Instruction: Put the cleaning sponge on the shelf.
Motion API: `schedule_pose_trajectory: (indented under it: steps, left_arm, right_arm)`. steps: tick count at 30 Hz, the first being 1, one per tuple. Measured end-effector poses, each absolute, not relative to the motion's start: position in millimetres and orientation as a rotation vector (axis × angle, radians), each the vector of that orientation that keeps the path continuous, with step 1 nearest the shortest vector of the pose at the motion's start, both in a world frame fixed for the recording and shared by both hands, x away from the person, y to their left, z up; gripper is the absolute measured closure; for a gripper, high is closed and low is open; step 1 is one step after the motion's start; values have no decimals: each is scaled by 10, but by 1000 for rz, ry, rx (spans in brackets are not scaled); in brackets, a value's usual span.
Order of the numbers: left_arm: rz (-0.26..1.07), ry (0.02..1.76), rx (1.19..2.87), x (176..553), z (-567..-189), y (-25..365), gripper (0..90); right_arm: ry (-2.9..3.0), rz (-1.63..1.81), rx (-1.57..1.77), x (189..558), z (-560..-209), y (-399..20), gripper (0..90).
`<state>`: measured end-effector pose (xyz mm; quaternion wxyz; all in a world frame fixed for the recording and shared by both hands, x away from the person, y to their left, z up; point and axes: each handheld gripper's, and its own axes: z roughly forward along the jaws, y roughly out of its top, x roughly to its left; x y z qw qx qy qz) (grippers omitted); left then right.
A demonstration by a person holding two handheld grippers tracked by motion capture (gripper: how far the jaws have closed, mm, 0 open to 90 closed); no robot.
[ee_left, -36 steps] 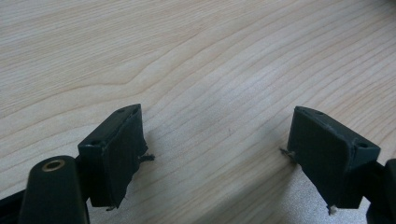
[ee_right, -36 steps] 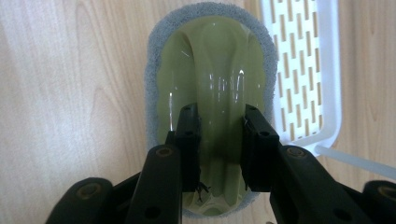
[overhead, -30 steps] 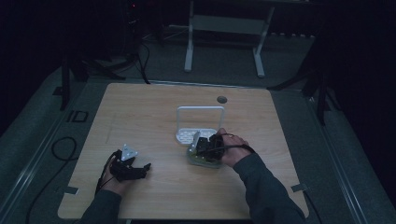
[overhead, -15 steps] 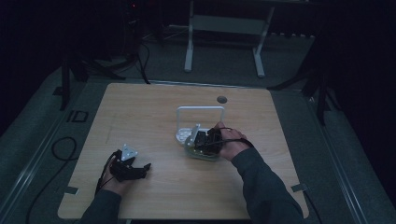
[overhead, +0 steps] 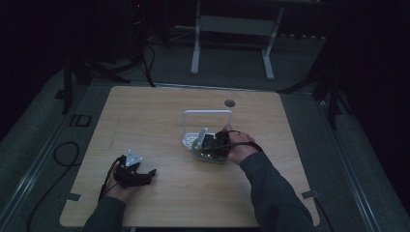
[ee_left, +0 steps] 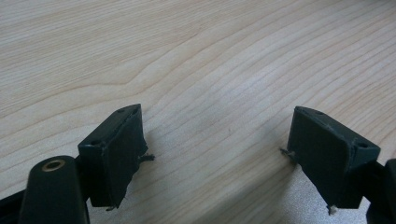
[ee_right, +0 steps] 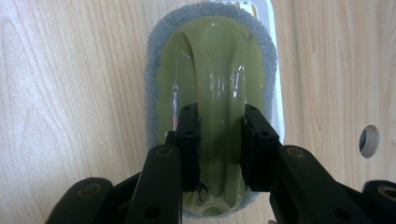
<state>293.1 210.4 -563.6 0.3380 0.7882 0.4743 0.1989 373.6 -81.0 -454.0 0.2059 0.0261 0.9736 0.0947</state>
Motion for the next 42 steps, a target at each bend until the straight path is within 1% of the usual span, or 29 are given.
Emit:
schedule_pose_trajectory:
  steps: [10,23,42]
  left_arm:
    - [518,1235,2054,2931,-5636,2105,190]
    - [519,1235,2055,2931,-5635,2105,190]
    - [519,1235,2056,2929,-5635,2104,190]
  right_arm:
    - [2673,235,48,3766,-4486,-792,717]
    - [2621,243,-17,3819,-4544,-748,716]
    - [2575,233,-111,3890,-4485,-645,717]
